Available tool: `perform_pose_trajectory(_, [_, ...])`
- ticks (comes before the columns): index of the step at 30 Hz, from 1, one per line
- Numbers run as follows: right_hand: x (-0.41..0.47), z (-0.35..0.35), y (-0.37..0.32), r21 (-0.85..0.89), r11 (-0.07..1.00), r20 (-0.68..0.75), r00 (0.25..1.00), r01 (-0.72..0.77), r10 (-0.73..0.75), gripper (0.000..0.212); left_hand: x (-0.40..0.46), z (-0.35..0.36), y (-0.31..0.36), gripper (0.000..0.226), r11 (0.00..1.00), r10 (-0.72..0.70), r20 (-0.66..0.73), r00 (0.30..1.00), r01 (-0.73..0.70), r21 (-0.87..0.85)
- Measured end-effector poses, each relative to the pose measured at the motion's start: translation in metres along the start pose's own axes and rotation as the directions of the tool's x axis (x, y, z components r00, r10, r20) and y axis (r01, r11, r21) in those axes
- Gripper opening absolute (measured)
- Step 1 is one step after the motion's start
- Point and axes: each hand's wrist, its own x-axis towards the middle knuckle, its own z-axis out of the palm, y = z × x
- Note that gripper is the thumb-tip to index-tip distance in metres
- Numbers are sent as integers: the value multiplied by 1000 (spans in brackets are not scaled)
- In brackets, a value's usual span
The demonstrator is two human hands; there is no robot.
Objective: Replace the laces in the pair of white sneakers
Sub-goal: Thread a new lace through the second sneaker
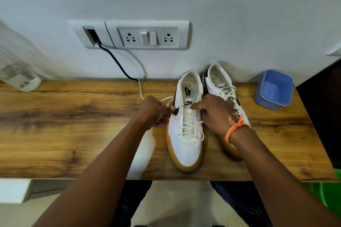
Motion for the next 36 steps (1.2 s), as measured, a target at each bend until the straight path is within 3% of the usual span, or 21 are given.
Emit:
perform_pose_trajectory(2, [0,0,1,-5,1000,-5,1000,6,-6,46,3,-18,1,22,997,66,-152,986,-70,-21])
perform_pose_trajectory(5, [-1,-1,3,14,1000,-13,1000,17,-16,44,8,-49,-1,18,985,130,-394,910,-164,-53])
perform_pose_trajectory(7, [-1,-1,3,16,1000,-16,1000,27,-27,44,10,-59,-6,23,984,145,-447,883,-175,-26])
perform_pose_trajectory(12, [-1,-3,5,39,999,10,999,37,-38,44,16,-52,-13,35,965,235,-430,872,-155,214])
perform_pose_trajectory(17, [-2,0,6,243,969,-82,996,54,-35,42,10,-33,-15,41,823,236,-268,934,-45,566])
perform_pose_trajectory(20, [-3,1,9,178,983,-47,998,42,-34,41,2,-20,-9,44,768,282,-291,914,-33,640])
perform_pose_trajectory(22, [-5,4,11,118,993,67,997,28,-36,44,-1,-14,-5,60,776,344,-324,881,-72,627])
perform_pose_trajectory(23, [-5,6,11,94,995,115,993,24,-34,50,-1,-12,-4,57,780,396,-320,860,-132,612])
perform_pose_trajectory(26, [-5,12,11,106,994,200,979,3,-24,57,2,0,-2,24,787,497,-231,836,-323,526])
perform_pose_trajectory(29, [-6,4,9,294,952,257,966,-81,3,34,-8,23,5,9,787,561,-94,822,-494,371])
perform_pose_trajectory(32, [-10,-23,7,657,734,237,971,-173,17,12,-27,51,8,11,766,609,54,791,-605,218])
perform_pose_trajectory(36, [-17,-49,32,858,475,189,980,-195,62,5,-43,75,7,20,793,606,99,789,-609,7])
